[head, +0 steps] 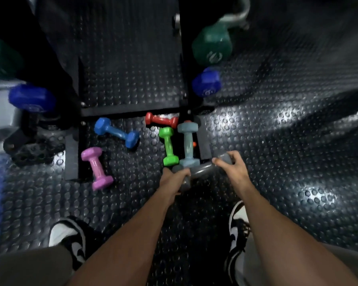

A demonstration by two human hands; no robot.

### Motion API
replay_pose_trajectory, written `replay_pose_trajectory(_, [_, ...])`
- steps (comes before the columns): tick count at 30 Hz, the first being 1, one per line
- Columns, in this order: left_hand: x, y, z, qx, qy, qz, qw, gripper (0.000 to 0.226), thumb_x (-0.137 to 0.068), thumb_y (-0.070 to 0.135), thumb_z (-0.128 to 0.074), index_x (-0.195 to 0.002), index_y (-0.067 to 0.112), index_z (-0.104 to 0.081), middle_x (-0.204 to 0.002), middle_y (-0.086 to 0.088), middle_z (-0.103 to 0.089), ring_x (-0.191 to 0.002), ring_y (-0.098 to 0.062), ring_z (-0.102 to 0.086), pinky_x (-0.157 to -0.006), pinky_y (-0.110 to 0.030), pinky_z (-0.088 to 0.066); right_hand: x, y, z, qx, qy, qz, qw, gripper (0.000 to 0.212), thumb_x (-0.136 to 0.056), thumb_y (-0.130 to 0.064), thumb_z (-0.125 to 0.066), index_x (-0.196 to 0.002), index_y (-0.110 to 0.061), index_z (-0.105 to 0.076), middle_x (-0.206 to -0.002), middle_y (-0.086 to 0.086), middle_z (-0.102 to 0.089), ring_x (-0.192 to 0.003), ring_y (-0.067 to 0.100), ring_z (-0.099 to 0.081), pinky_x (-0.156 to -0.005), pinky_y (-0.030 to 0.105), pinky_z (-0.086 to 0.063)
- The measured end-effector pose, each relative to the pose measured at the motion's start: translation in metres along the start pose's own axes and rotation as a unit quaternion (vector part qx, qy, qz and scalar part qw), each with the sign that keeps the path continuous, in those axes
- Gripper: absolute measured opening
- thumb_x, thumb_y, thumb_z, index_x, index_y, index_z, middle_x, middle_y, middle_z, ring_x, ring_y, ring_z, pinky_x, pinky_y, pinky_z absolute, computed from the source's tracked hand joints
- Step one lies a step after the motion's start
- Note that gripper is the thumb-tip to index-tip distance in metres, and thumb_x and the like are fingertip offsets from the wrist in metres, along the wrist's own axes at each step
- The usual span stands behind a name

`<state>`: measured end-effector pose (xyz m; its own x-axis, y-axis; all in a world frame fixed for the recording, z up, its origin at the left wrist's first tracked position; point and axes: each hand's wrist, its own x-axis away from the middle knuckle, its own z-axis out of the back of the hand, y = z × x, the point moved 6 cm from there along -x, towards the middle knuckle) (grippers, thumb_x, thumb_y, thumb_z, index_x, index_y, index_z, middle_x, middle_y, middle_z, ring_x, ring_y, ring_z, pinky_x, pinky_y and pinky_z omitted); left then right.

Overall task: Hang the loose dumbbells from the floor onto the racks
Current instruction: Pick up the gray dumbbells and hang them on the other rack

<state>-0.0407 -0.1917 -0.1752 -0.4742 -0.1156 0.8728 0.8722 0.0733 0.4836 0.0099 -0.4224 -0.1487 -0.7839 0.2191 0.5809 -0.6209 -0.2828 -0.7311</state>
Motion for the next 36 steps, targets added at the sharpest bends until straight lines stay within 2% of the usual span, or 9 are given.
replay_pose_trajectory(6, [0.018,0.071,-0.013,0.029,-0.031,-0.070,0.997,0.043,-0.083,0.031,-0.078,-0.117,0.019,-0.053,-0.101,-0.006,-0.070,-0.082,-0.023,-0.070,-0.064,-0.036,-0.056,-0.010,-0.071,0.029,-0.049,0.012,0.036,0.998,0.058,-0.061,-0.046,-0.095,-0.106,-0.028,-0.064,-0.108,0.006,-0.074,-0.094,0.025,-0.074,-0.089,0.044,-0.060])
replay_pose_trajectory(13, [0.043,0.168,-0.016,0.044,-0.080,-0.192,0.977,0.066,-0.067,0.046,-0.089,-0.124,0.030,-0.061,-0.116,0.007,-0.074,-0.106,-0.015,-0.070,-0.091,-0.037,-0.057,-0.022,-0.178,0.054,-0.121,0.050,0.121,0.984,0.044,-0.078,-0.031,-0.090,-0.112,-0.015,-0.066,-0.102,0.005,-0.073,-0.080,0.014,-0.069,-0.075,0.033,-0.055])
replay_pose_trajectory(16, [0.059,0.205,-0.015,0.020,-0.100,-0.234,0.967,0.060,-0.064,0.031,-0.092,-0.117,0.028,-0.063,-0.107,0.008,-0.076,-0.101,-0.012,-0.071,-0.092,-0.036,-0.056,-0.024,-0.216,0.067,-0.155,0.050,0.151,0.975,0.029,-0.088,-0.024,-0.079,-0.112,-0.013,-0.069,-0.108,0.010,-0.072,-0.089,0.018,-0.067,-0.078,0.036,-0.054])
replay_pose_trajectory(18, [0.071,0.228,-0.013,0.026,-0.112,-0.258,0.959,0.052,-0.070,0.011,-0.089,-0.112,0.024,-0.061,-0.098,0.004,-0.076,-0.089,-0.012,-0.073,-0.082,-0.033,-0.060,-0.025,-0.242,0.079,-0.175,0.041,0.178,0.968,0.020,-0.093,-0.021,-0.070,-0.111,-0.014,-0.071,-0.115,0.012,-0.072,-0.096,0.022,-0.067,-0.077,0.037,-0.054])
replay_pose_trajectory(21, [0.092,0.254,-0.012,0.032,-0.126,-0.293,0.947,0.058,-0.069,0.001,-0.087,-0.115,0.021,-0.058,-0.103,-0.005,-0.075,-0.087,-0.017,-0.075,-0.078,-0.035,-0.063,-0.018,-0.288,0.093,-0.189,0.028,0.220,0.957,0.031,-0.087,-0.027,-0.063,-0.114,-0.015,-0.074,-0.109,0.007,-0.075,-0.096,0.019,-0.066,-0.078,0.037,-0.050])
replay_pose_trajectory(27, [0.153,0.288,-0.025,0.048,-0.110,-0.344,0.931,0.074,-0.053,0.031,-0.097,-0.111,0.023,-0.052,-0.106,-0.008,-0.075,-0.093,-0.034,-0.076,-0.085,-0.056,-0.061,0.004,-0.386,0.118,-0.126,0.031,0.304,0.944,0.036,-0.077,-0.044,-0.069,-0.102,-0.021,-0.079,-0.099,-0.003,-0.077,-0.094,0.011,-0.067,-0.085,0.040,-0.052])
replay_pose_trajectory(30, [0.185,0.312,-0.023,0.017,-0.045,-0.377,0.925,0.071,-0.050,0.050,-0.094,-0.104,0.026,-0.054,-0.099,0.002,-0.074,-0.086,-0.019,-0.075,-0.077,-0.047,-0.063,0.010,-0.429,0.120,-0.126,0.040,0.326,0.936,0.019,-0.087,-0.036,-0.073,-0.093,-0.018,-0.072,-0.086,-0.003,-0.069,-0.083,0.011,-0.064,-0.071,0.035,-0.055])
replay_pose_trajectory(33, [0.204,0.335,-0.014,0.010,0.005,-0.383,0.924,0.066,-0.054,0.056,-0.092,-0.101,0.023,-0.060,-0.095,0.005,-0.072,-0.081,-0.013,-0.072,-0.071,-0.036,-0.059,0.012,-0.468,0.112,-0.090,0.038,0.331,0.939,0.034,-0.093,-0.038,-0.072,-0.104,-0.006,-0.073,-0.090,0.003,-0.071,-0.070,0.005,-0.066,-0.059,0.025,-0.056])
replay_pose_trajectory(36, [0.205,0.354,-0.010,0.075,-0.006,-0.375,0.924,0.064,-0.054,0.049,-0.094,-0.103,0.018,-0.066,-0.090,0.003,-0.077,-0.081,-0.016,-0.076,-0.080,-0.044,-0.063,0.011,-0.498,0.100,-0.055,0.019,0.325,0.944,0.043,-0.091,-0.046,-0.074,-0.102,-0.005,-0.074,-0.090,0.004,-0.072,-0.067,0.003,-0.069,-0.053,0.023,-0.056])
